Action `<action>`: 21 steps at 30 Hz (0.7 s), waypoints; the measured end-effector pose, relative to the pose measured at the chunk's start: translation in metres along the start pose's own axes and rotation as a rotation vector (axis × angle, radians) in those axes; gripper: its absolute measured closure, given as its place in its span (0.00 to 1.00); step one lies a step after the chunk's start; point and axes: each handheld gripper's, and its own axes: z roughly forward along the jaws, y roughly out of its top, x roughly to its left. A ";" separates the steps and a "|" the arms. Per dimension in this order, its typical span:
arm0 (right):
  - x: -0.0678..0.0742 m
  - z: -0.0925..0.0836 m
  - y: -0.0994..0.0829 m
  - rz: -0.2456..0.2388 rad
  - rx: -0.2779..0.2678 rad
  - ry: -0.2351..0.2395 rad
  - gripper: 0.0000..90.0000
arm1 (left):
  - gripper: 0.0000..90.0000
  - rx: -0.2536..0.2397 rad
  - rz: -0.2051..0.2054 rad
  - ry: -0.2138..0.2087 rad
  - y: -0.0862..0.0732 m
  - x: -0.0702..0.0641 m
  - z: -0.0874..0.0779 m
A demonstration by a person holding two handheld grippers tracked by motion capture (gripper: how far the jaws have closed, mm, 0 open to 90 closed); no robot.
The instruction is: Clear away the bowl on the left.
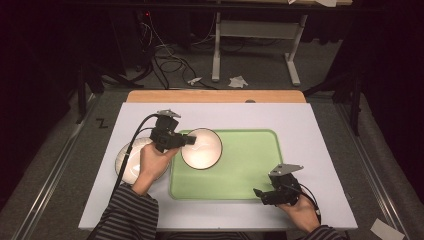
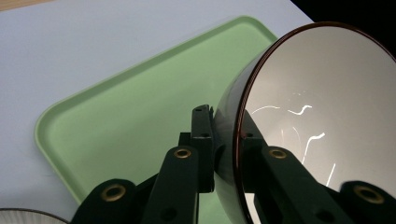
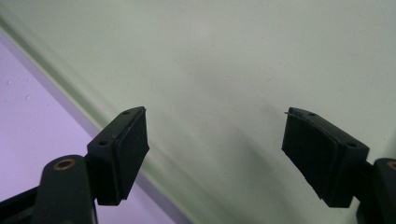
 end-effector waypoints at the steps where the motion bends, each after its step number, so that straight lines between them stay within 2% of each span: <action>1: 0.000 0.000 0.000 -0.001 0.002 -0.002 0.27 | 0.92 0.004 0.002 0.003 0.001 -0.001 0.001; 11: 0.000 0.000 0.000 -0.005 0.000 0.001 0.27 | 0.92 0.035 0.025 -0.014 0.010 -0.012 0.024; 15: 0.001 0.000 0.000 -0.010 0.001 0.001 0.27 | 0.91 0.045 0.019 -0.030 0.014 -0.014 0.033; 21: 0.001 0.000 0.000 -0.006 0.004 0.002 0.27 | 0.91 0.063 0.020 -0.021 0.018 -0.016 0.047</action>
